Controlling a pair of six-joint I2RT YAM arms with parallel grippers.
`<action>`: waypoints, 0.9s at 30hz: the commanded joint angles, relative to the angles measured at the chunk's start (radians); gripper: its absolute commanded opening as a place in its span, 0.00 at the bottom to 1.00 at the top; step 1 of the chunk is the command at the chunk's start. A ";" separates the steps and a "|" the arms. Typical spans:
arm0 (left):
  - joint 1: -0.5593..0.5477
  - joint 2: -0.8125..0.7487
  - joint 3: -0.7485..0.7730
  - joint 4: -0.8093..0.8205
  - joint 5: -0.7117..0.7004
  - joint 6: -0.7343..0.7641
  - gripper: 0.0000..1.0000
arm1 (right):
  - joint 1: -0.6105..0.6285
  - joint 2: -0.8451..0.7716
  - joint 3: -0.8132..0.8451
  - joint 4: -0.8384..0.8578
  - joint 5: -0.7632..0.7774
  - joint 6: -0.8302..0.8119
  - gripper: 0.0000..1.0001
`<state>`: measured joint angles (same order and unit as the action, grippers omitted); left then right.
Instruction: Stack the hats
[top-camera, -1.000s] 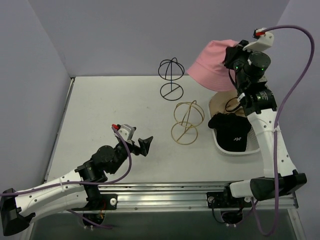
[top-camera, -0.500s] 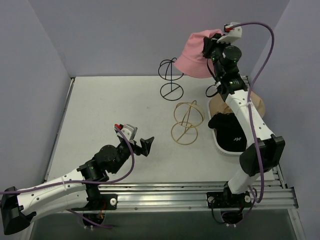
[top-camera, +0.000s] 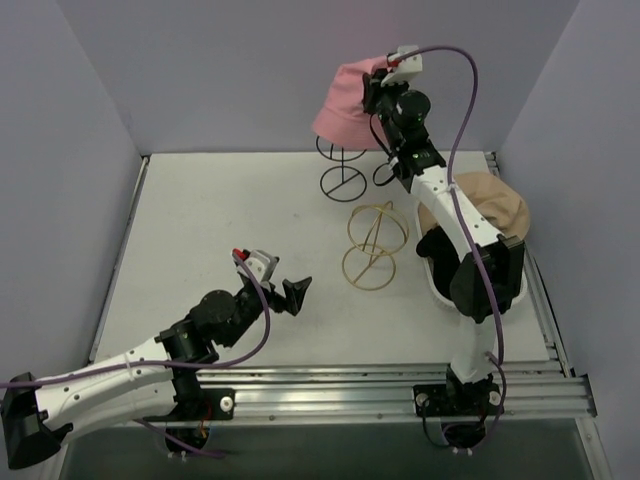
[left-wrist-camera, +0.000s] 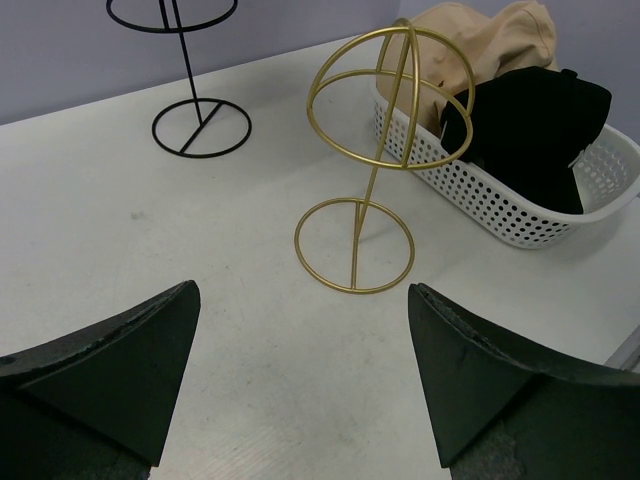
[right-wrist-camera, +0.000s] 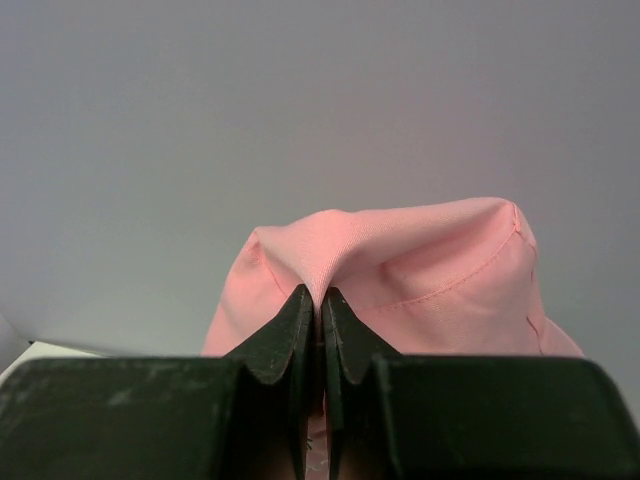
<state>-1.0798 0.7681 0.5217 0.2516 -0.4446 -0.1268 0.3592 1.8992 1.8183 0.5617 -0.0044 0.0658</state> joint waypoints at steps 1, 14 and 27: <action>-0.006 -0.004 0.015 0.057 0.017 -0.010 0.94 | 0.032 0.036 0.101 0.115 0.035 -0.093 0.00; -0.008 -0.006 0.017 0.054 0.006 -0.002 0.94 | 0.076 0.135 0.283 0.153 0.047 -0.144 0.00; -0.009 -0.006 0.014 0.055 0.000 0.000 0.94 | 0.073 0.100 0.044 0.253 0.095 -0.190 0.00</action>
<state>-1.0817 0.7666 0.5217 0.2516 -0.4416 -0.1265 0.4328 2.0510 1.9316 0.6926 0.0608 -0.0898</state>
